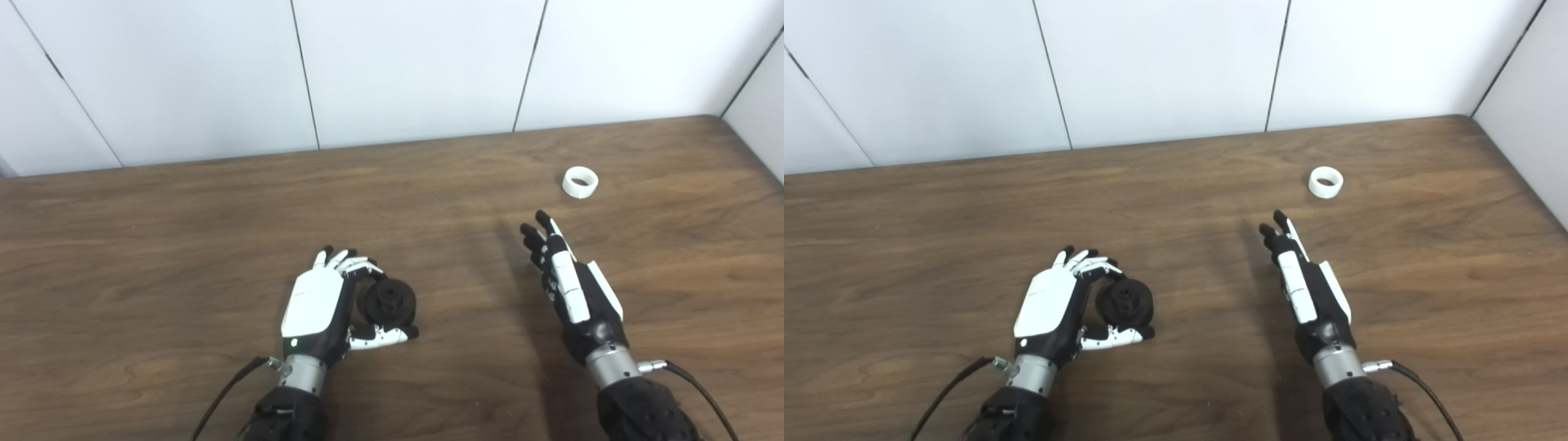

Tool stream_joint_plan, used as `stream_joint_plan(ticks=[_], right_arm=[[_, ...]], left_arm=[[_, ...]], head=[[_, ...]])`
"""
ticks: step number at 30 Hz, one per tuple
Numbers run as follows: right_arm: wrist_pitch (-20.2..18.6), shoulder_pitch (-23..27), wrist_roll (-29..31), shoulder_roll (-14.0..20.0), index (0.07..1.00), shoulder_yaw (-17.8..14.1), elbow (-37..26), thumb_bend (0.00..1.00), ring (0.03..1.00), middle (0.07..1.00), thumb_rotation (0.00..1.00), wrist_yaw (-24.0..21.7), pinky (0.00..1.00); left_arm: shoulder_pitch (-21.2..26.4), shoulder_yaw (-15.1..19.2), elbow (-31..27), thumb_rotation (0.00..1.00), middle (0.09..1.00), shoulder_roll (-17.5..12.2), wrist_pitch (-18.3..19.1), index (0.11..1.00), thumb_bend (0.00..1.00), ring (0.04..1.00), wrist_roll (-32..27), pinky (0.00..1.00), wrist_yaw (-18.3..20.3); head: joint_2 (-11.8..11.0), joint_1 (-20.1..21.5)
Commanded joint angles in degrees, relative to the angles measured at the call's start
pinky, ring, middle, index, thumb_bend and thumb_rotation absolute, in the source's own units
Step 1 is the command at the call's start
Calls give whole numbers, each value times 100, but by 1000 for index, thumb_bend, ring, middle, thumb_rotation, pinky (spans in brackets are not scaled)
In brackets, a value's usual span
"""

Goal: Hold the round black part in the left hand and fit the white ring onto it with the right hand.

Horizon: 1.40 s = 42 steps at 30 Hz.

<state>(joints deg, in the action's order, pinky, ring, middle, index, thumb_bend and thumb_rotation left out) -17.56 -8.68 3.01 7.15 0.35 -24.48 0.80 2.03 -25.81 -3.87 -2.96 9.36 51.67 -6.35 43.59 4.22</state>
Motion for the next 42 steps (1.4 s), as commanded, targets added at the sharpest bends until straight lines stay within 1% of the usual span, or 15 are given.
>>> stream_joint_plan(ticks=[1, 10, 16, 20, 23, 26, 29, 31, 34, 35, 36, 37, 39, 41, 42], right_arm=[[219, 58, 23, -33, 1000, -56, -151, 619, 956, 943, 1000, -49, 1000], [313, 75, 106, 12, 1000, -191, -83, 585, 957, 946, 1000, -127, 1000], [185, 151, 136, 64, 1000, -316, -181, 554, 959, 953, 1000, -139, 1000], [110, 291, 109, 97, 1000, -459, -217, 567, 952, 948, 1000, -90, 1000], [27, 444, -57, 199, 990, -570, -285, 571, 951, 939, 1000, -42, 1000], [40, 631, -210, 374, 987, -688, -292, 512, 968, 949, 948, -55, 1000], [173, 869, -538, 615, 967, -749, -227, 538, 961, 941, 883, -26, 985], [134, 1037, -807, 797, 957, -755, -185, 527, 950, 936, 851, -17, 955], [2, 1264, -1210, 1017, 941, -734, -121, 577, 943, 927, 791, -9, 943], [-9, 1320, -1301, 1059, 932, -732, -79, 592, 937, 920, 756, -5, 941], [-44, 1367, -1382, 1096, 925, -728, -53, 605, 931, 915, 715, -15, 939], [-78, 1398, -1464, 1135, 920, -717, -33, 622, 926, 912, 677, -32, 937], [-132, 1448, -1628, 1235, 920, -682, 4, 636, 920, 916, 636, -91, 926], [-140, 1534, -1909, 1357, 918, -625, 118, 651, 910, 913, 588, -96, 905], [-133, 1559, -1994, 1385, 915, -609, 157, 661, 906, 909, 565, -90, 894]], left_arm=[[-111, -75, 144, 56, 781, -47, -67, 484, 525, 889, 78, 1000, -34], [-159, -101, 128, 57, 787, -39, 28, 484, 525, 898, 184, 1000, 10], [-153, -97, 99, 57, 787, -76, 64, 485, 525, 900, 216, 1000, 66], [-134, -81, 112, 58, 784, -68, 70, 484, 525, 900, 202, 1000, 70], [-116, -86, 147, 58, 783, -68, 71, 484, 525, 898, 223, 1000, 55], [-110, -88, 181, 58, 783, -62, 90, 484, 525, 897, 269, 1000, 48], [-113, -87, 251, 59, 781, -72, 66, 484, 525, 895, 290, 1000, 17], [-122, -83, 273, 59, 777, -74, 58, 484, 525, 890, 287, 1000, 3], [-136, -69, 292, 59, 774, -83, 37, 484, 525, 884, 269, 1000, -28], [-140, -64, 312, 59, 775, -83, 23, 484, 525, 886, 255, 1000, -45], [-145, -55, 331, 59, 774, -84, -1, 484, 525, 886, 228, 1000, -66], [-148, -46, 353, 58, 773, -83, -23, 484, 525, 886, 206, 1000, -91], [-150, -31, 392, 58, 770, -90, -65, 484, 525, 884, 178, 1000, -133], [-155, -27, 395, 58, 773, -107, -46, 484, 525, 885, 178, 1000, -104], [-157, -26, 392, 58, 774, -112, -36, 484, 525, 887, 178, 1000, -92]], head=[[-5, -7], [-45, -79], [-89, -76], [-118, -52], [-153, -1], [-180, 37], [-214, 88], [-229, 114], [-229, 114], [-295, 370], [-295, 370], [-318, 498], [-318, 498], [-360, 746], [-360, 746]])
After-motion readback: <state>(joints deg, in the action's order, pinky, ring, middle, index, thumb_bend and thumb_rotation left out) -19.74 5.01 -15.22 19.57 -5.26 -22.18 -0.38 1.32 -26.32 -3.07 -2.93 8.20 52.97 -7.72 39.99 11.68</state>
